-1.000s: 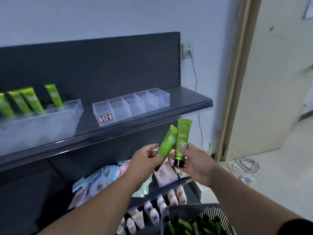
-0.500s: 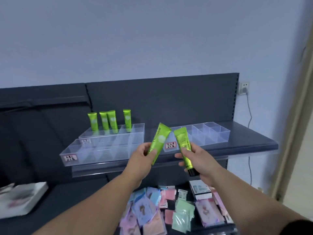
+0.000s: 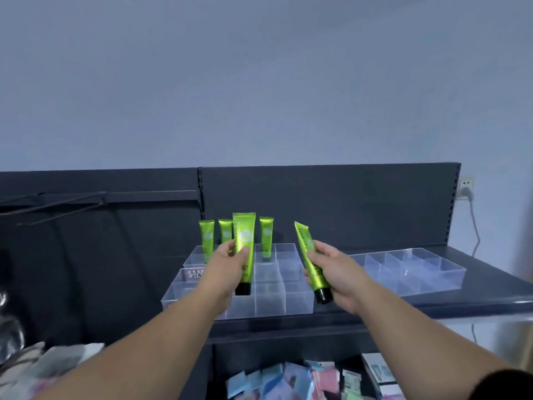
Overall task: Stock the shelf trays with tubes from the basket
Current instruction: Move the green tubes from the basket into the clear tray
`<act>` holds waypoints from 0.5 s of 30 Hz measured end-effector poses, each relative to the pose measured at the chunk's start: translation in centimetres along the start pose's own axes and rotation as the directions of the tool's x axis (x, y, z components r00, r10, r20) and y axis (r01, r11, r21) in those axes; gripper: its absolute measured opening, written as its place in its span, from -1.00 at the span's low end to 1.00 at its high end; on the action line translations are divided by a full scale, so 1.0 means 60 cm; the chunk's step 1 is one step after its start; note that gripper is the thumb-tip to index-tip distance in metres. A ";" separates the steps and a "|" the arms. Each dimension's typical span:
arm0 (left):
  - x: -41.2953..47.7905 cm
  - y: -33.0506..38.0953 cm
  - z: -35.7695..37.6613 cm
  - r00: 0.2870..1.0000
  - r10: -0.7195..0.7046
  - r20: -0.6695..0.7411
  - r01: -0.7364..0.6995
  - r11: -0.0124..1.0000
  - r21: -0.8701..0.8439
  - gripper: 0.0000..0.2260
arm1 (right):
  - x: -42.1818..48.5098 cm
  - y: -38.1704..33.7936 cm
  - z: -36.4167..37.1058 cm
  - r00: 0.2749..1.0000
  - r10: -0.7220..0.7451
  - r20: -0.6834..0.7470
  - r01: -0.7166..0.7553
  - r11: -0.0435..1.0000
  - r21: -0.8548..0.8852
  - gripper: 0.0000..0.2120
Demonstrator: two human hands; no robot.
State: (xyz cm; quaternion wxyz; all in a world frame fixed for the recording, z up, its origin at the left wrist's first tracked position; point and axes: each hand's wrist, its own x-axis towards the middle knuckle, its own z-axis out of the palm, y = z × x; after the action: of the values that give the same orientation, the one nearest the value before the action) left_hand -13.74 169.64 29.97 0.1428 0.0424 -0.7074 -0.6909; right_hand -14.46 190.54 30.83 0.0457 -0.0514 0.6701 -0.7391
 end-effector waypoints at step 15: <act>0.133 0.018 -0.001 0.990 0.102 0.098 -0.102 0.995 -0.014 -0.82 | 0.123 -0.019 0.032 0.946 -0.288 -0.147 0.253 0.943 -0.218 -0.83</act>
State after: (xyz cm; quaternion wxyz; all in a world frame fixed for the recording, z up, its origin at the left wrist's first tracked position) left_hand -21.20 167.60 32.19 0.1432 -0.0285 -0.7117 -0.6872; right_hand -21.50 187.73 32.28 -0.1213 -0.0816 0.7276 -0.6702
